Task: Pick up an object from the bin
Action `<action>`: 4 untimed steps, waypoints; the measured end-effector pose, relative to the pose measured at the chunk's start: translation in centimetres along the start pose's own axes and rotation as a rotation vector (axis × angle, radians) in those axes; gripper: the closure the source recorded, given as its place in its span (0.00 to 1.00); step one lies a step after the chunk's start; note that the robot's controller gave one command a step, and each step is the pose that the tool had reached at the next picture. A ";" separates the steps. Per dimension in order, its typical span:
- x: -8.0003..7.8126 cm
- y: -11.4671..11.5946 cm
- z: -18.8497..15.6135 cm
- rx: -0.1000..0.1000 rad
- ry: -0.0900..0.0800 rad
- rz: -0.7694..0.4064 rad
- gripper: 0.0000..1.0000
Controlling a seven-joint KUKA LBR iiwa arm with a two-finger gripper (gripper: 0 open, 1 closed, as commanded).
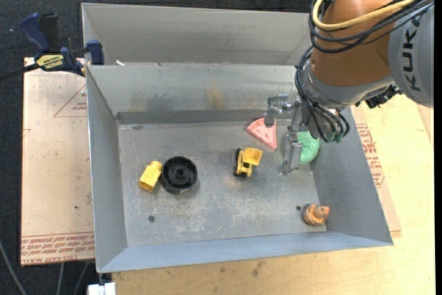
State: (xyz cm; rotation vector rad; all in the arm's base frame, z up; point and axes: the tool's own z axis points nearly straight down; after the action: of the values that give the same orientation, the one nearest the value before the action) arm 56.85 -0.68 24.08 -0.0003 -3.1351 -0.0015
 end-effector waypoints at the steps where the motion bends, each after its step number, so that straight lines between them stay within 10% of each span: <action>1: -0.1 0.0 -0.5 0.000 -0.008 0.000 0.00; 4: -3.5 -0.7 9.0 0.002 -0.008 -0.585 0.00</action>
Offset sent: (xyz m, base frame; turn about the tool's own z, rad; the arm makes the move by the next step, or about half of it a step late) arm 0.0430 0.0088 -0.1708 -0.5712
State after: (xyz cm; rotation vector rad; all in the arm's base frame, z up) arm 60.25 -1.33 15.03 0.9069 -3.0104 -0.0008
